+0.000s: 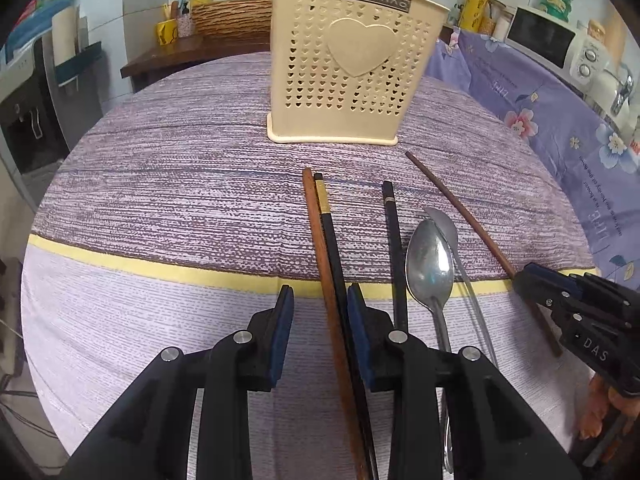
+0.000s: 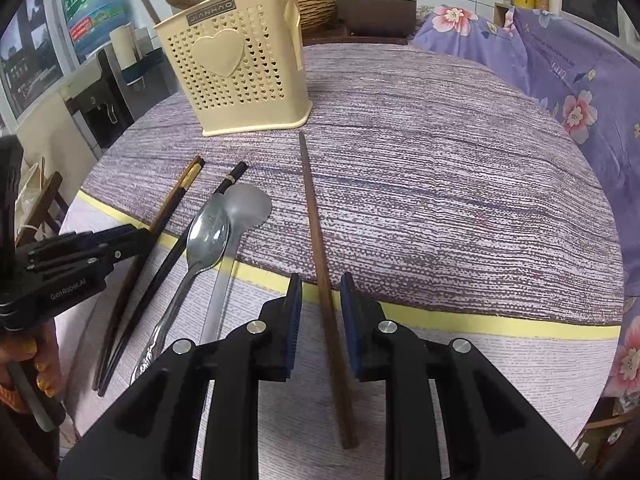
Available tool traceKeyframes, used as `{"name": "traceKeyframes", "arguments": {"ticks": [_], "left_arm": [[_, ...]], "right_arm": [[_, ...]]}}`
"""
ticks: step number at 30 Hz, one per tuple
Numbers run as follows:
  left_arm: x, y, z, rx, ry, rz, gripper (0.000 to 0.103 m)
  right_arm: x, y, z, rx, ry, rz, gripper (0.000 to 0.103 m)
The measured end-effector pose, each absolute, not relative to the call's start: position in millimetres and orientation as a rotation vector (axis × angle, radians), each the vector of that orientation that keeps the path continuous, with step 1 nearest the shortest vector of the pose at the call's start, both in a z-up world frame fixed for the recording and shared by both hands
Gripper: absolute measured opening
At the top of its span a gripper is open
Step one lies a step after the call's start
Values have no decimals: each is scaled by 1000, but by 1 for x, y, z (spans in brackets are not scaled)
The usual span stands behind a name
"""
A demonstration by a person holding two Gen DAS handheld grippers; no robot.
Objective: Organize utensils
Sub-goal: 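Lift the wooden chopstick with the right tool toward the holder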
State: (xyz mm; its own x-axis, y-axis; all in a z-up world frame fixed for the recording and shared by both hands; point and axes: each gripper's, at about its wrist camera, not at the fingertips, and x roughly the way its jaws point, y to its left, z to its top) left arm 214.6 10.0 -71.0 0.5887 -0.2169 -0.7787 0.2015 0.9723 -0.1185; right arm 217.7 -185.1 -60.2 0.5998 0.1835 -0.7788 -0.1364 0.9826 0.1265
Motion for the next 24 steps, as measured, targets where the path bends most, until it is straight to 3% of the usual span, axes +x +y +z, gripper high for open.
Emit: {"name": "traceKeyframes", "arguments": {"ticks": [10,13,16,21,24], "left_arm": [[212,6,-72,58,905,-203,29],[220,6,-72,72,910,-194,29],[238,9,-71,63,916,-187,28],[272,15,-69,24,954,-180,11],[281,12,-69,23,962,-169,10]], "right_arm": [[219,-182,-61,54,910,188,22],[221,-179,-58,43,905,198,33],[231,-176,-53,36,910,242,35],[272,-168,-45,31,906,319,34],[303,-160,-42,3,903,334,34]]}}
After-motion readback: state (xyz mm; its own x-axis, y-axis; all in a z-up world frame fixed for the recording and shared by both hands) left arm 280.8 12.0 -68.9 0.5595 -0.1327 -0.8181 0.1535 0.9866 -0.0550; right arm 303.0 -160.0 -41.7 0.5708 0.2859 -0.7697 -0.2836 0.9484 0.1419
